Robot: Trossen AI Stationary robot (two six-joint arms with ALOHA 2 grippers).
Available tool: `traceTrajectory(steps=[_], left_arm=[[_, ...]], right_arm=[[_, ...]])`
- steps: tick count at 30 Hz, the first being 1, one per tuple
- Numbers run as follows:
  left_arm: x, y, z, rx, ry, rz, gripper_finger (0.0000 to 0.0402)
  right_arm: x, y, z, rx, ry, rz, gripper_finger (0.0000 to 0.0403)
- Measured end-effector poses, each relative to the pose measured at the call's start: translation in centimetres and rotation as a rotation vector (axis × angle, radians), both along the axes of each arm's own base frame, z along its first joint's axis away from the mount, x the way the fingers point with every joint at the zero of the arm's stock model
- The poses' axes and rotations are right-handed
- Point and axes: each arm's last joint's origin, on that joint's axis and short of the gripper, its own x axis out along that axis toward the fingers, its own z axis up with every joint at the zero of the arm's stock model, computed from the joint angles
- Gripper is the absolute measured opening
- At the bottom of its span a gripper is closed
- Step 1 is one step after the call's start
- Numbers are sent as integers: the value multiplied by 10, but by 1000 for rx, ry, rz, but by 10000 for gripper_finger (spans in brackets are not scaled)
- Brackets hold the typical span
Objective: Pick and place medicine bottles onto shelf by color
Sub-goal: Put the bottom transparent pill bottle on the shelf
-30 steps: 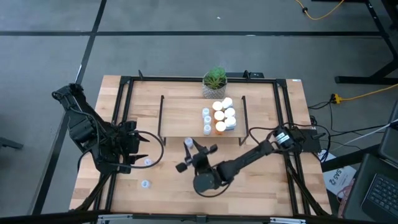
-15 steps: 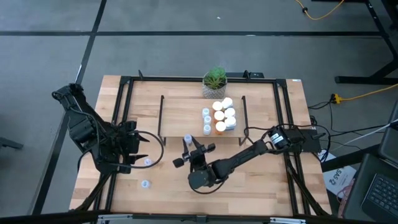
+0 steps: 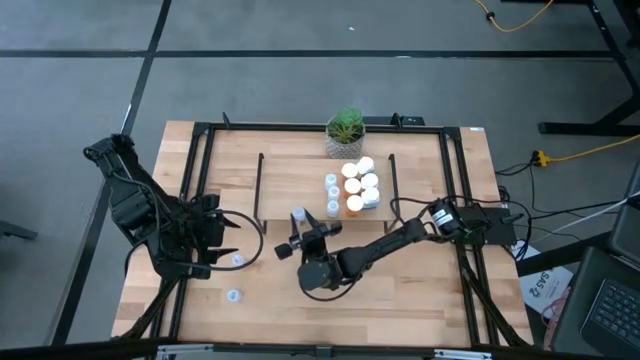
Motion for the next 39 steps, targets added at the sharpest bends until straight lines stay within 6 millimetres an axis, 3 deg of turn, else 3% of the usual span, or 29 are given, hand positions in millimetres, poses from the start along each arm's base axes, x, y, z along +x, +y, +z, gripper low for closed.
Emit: traceTrajectory(steps=[9,39], left_arm=[[0,0,0,0,0,0,238],[0,0,0,-1,0,0,238]], right_arm=[[6,-12,0,14,5,27,203],[11,-32,0,12,-3,-31,202]])
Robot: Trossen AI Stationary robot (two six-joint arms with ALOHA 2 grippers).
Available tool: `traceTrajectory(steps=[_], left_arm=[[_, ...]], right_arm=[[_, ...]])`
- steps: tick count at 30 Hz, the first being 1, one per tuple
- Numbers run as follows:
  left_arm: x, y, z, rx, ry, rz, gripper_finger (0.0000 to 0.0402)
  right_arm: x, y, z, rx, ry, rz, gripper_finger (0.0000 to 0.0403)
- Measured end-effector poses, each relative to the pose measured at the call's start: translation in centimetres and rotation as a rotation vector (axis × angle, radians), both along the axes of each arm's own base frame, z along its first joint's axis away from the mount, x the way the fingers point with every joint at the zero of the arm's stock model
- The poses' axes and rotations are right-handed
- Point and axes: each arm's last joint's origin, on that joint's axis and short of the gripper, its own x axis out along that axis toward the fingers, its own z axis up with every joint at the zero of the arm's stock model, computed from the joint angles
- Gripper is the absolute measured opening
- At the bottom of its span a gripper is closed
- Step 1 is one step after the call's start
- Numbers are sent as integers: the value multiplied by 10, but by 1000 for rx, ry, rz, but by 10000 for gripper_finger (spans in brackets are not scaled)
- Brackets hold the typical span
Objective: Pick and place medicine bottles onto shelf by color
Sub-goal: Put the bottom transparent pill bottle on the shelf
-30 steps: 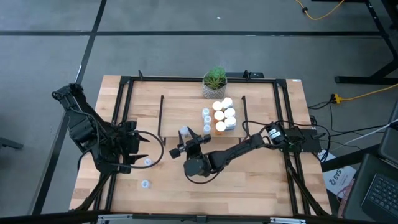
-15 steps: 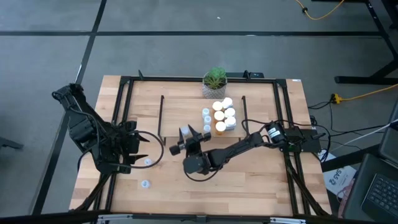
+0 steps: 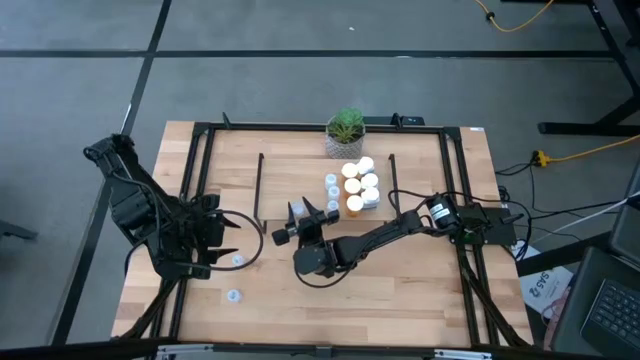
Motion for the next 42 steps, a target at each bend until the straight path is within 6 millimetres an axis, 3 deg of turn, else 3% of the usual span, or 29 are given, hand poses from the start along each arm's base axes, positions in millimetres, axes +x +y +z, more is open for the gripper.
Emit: traceTrajectory(steps=[7,19,24,29,36,42], left_arm=[[0,0,0,0,0,0,238],[0,0,0,-1,0,0,238],[0,0,0,-2,-1,2,237],[0,0,0,-4,-1,3,238],[0,0,0,-4,-1,3,238],[0,0,0,-3,-1,2,238]], right_arm=[[2,1,11,-24,28,-26,202],[16,6,76,-132,238,1,202],[11,37,109,-289,460,137,202],[-7,76,131,-364,618,125,202],[-40,129,147,-494,843,172,202],[-68,129,181,-552,915,198,202]])
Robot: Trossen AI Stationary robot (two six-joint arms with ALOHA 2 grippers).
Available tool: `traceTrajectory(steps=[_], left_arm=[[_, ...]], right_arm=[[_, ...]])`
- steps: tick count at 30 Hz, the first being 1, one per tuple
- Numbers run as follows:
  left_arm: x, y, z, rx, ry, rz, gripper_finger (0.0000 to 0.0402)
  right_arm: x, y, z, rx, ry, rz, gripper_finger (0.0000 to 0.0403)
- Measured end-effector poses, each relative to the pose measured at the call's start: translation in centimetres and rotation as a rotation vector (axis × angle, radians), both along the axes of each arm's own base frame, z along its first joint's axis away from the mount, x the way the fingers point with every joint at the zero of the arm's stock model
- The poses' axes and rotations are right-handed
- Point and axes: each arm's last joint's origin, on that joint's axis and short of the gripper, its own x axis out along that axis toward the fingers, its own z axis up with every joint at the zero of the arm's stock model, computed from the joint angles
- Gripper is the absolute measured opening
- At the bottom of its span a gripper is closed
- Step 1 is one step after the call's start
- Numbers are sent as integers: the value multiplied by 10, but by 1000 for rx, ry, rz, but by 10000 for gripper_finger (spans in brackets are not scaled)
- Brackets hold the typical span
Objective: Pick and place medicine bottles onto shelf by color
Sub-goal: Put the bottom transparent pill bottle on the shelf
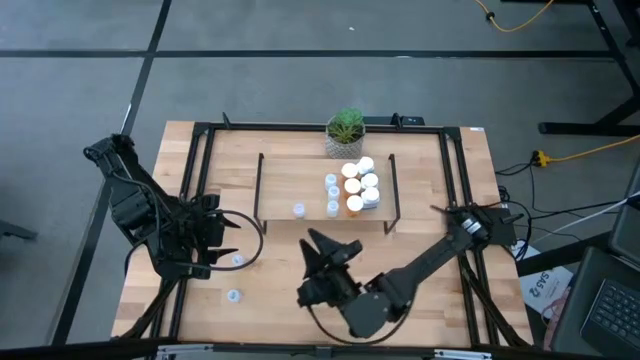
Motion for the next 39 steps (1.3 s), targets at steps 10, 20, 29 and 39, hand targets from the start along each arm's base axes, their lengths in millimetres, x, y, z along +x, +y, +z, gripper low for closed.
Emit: traceTrajectory(steps=[10,20,29,39], left_arm=[[0,0,0,3,1,-2,238],[0,0,0,3,1,-1,238],[0,0,0,1,1,-1,238],[0,0,0,-3,-1,4,238]], right_arm=[[-71,-61,82,-74,107,-17,202],[-197,-153,119,1056,6,411,202],[-164,-121,53,985,139,501,202],[-123,-95,-14,1040,45,635,202]])
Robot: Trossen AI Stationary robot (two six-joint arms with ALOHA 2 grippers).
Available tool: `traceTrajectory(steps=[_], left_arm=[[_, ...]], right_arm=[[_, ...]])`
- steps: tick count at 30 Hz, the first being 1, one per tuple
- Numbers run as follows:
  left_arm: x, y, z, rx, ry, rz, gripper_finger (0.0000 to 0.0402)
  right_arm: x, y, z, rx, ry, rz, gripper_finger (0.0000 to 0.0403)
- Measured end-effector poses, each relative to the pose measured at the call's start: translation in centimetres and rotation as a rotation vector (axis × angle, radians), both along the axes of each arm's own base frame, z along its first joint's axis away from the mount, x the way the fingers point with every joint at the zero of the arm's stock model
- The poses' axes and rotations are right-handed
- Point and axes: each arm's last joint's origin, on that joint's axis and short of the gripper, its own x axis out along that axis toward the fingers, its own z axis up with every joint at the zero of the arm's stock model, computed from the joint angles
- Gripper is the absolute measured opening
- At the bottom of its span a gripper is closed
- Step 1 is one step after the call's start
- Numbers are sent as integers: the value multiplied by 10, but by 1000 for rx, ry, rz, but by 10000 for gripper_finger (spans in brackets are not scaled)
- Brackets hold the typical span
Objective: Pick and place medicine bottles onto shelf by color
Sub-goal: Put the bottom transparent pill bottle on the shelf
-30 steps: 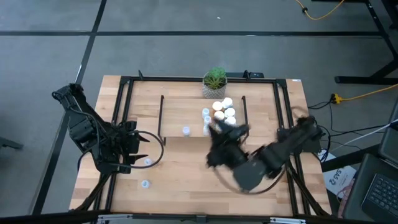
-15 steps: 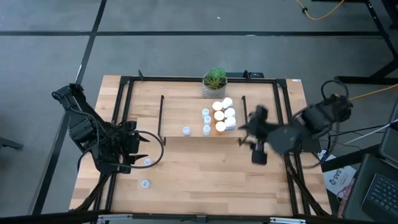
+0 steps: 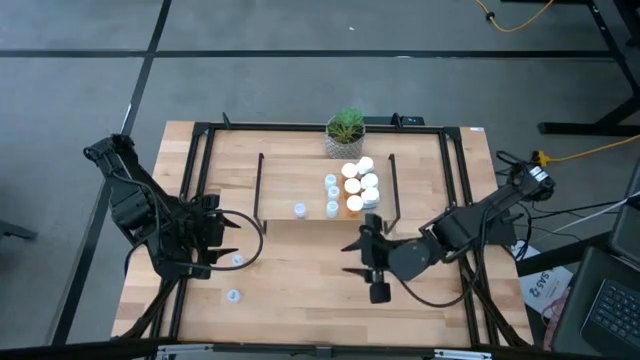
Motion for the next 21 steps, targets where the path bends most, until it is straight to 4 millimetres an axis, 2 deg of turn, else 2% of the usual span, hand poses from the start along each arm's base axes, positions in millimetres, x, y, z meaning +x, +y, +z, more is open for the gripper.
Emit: traceTrajectory(steps=[3,8,11,15,21], left_arm=[[0,0,0,16,-13,6,238],[6,7,2,83,-46,36,238],[11,11,2,91,-48,54,238],[13,13,2,50,-26,62,238],[14,10,1,-75,98,-69,238]], right_arm=[[-1,-4,10,22,23,13,202],[-10,-9,47,-15,5,34,202],[-18,-11,61,-18,19,39,202],[-23,-6,51,-43,81,51,202],[-22,0,24,108,154,-62,202]])
